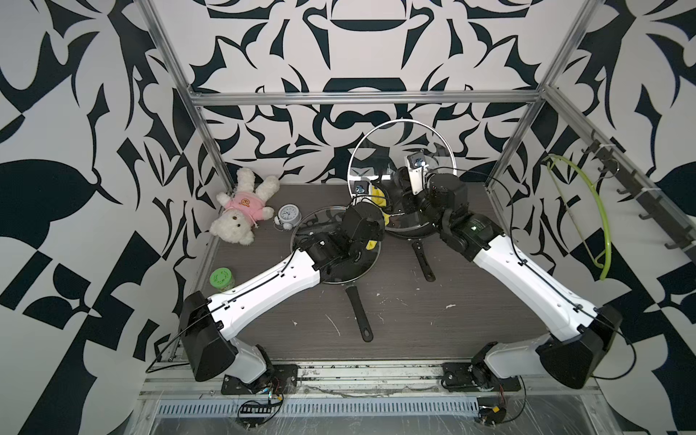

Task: Wipe the pot lid with a cloth
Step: Wipe the pot lid.

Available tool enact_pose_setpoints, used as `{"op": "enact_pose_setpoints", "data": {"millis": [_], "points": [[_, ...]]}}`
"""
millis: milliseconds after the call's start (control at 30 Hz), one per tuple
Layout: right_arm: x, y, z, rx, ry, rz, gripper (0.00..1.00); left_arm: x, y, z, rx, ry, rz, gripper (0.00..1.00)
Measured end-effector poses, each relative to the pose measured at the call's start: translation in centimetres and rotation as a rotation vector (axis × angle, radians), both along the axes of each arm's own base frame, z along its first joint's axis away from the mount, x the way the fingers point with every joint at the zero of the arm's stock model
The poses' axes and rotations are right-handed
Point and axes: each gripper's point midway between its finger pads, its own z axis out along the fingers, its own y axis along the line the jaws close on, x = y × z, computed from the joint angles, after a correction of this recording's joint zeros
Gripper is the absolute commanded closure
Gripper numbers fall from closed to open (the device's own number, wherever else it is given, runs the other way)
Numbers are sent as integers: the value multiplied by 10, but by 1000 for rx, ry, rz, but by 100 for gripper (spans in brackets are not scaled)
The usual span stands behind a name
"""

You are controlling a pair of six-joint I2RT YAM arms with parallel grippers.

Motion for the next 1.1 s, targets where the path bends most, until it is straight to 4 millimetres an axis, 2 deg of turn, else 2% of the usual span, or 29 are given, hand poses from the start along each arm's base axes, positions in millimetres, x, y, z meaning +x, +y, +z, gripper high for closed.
{"op": "enact_pose_setpoints", "data": {"millis": [167,333,500,633,767,933,1100], "points": [[-16,13,-27,-104,22,135,100,20,22,24,-3,-38,8,100],[-44,29,-48,-252,8,304,100,33,33,46,29,-68,-59,100],[-68,46,-53,-378,-56,443,100,34,27,68,108,-107,-230,100],[-81,59,-56,-478,-111,527,100,34,7,77,201,-134,-379,100],[-95,68,-67,-567,-119,603,100,30,-14,65,313,-134,-505,100],[-113,81,-87,-666,-99,706,100,17,-40,36,463,-129,-663,100],[-115,89,-91,-705,-109,740,100,8,-54,16,546,-122,-748,100]]}}
